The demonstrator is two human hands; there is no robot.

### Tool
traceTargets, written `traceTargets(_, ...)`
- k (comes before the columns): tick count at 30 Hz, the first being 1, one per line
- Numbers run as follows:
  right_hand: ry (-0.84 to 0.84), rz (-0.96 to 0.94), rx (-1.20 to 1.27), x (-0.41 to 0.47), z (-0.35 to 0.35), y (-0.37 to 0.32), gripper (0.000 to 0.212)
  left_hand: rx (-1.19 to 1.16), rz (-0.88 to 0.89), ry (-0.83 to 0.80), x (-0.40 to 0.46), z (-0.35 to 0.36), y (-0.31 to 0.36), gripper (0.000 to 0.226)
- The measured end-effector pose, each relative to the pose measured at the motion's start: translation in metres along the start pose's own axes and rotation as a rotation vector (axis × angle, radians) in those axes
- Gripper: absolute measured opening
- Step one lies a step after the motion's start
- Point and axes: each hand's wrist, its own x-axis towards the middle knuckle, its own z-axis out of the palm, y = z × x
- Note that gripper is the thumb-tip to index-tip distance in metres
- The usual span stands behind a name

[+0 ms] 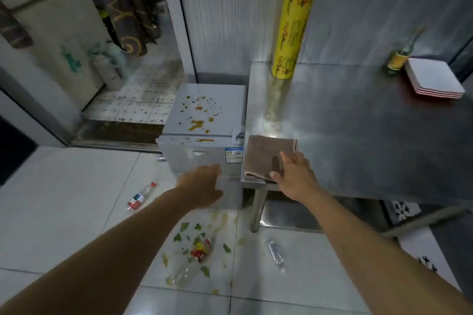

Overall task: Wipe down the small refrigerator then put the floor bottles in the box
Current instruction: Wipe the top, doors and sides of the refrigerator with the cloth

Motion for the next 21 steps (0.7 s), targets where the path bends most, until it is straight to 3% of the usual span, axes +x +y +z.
traceTargets(9, 0.185, 0.213, 0.041, 0.045, 0.029, -0.01, 0.046, 0.035, 0.065, -0.027, 0.069, 0.009, -0.023, 0.049)
traceTargets(15, 0.111, 0.519, 0.252, 0.067, 0.03, -0.018, 0.064, 0.066, 0.174, -0.071, 0.094, 0.001, -0.051, 0.045)
traceTargets(21, 0.341, 0.494, 0.184, 0.063, 0.04, -0.043, 0.041, 0.029, 0.219, -0.104, 0.109, -0.013, -0.073, 0.047)
